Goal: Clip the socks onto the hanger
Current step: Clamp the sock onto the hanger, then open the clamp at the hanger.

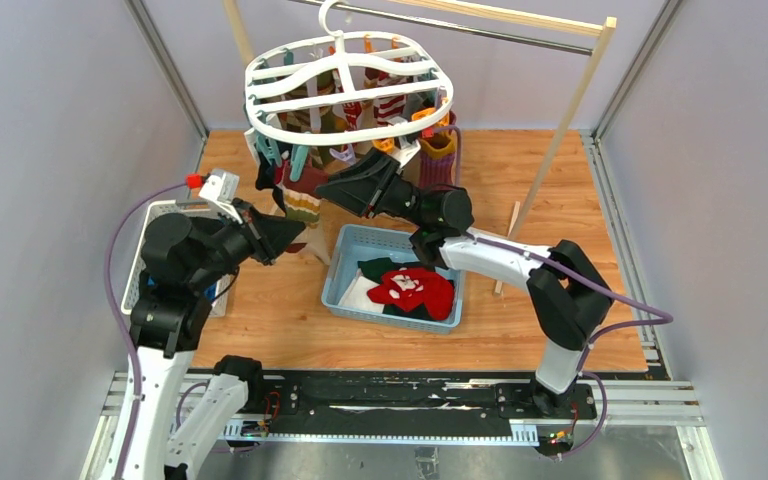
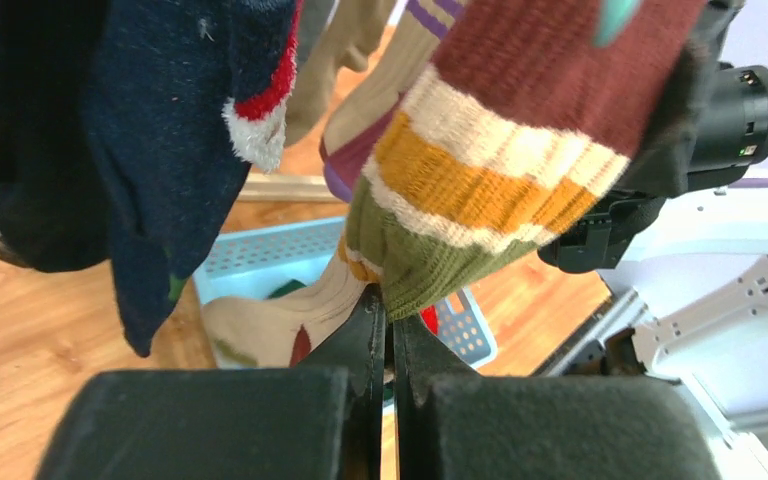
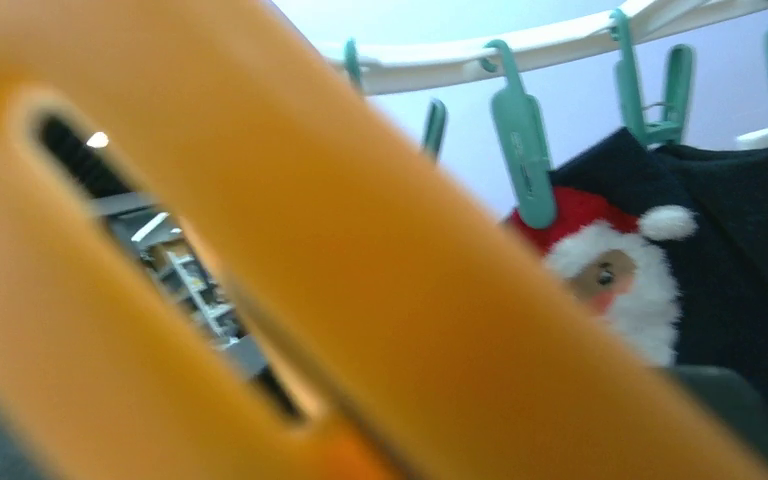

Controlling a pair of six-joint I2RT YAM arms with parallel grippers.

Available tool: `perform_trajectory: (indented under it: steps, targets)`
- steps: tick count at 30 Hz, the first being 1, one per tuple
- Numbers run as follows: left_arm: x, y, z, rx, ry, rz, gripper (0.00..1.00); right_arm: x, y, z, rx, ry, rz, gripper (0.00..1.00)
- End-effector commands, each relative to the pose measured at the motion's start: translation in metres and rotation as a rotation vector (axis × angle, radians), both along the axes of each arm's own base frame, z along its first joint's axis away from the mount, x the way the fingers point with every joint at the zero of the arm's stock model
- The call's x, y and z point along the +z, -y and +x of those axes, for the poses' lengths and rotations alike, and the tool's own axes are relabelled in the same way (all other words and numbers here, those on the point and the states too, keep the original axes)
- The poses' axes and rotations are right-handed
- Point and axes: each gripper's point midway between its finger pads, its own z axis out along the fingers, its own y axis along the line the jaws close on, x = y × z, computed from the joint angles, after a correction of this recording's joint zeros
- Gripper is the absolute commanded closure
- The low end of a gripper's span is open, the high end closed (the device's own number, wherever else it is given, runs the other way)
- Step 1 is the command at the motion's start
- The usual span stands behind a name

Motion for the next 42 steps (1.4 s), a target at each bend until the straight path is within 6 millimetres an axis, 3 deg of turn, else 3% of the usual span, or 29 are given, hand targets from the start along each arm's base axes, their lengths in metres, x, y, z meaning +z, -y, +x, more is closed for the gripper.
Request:
perform_trajectory:
  steps: [1,3,5,11,25,37,42]
  targets:
    - [0.018,-0.020,-0.002,0.118,0.102,0.030,1.00,-0.001,0.002,-0.002,-0.078,0.029,-0.023,0.58]
    - [0.021,-0.024,-0.003,0.141,0.113,0.048,1.00,-0.012,0.003,0.003,-0.137,0.021,-0.066,0.43]
    - [0.021,-0.028,-0.004,0.157,0.116,0.063,1.00,-0.022,0.008,0.009,-0.205,0.011,-0.100,0.35]
    - [0.019,-0.029,-0.005,0.165,0.101,0.063,1.00,-0.056,0.038,0.025,-0.485,-0.030,-0.158,0.31]
    - [0.024,-0.030,-0.014,0.162,0.106,0.070,1.00,-0.003,0.067,0.039,-0.727,0.173,-0.183,0.35]
    - [0.029,-0.033,-0.018,0.166,0.124,0.085,1.00,0.011,0.053,0.047,-0.712,0.204,-0.174,0.40]
    - [0.030,-0.034,-0.019,0.172,0.127,0.086,1.00,0.016,0.053,0.048,-0.727,0.223,-0.187,0.51]
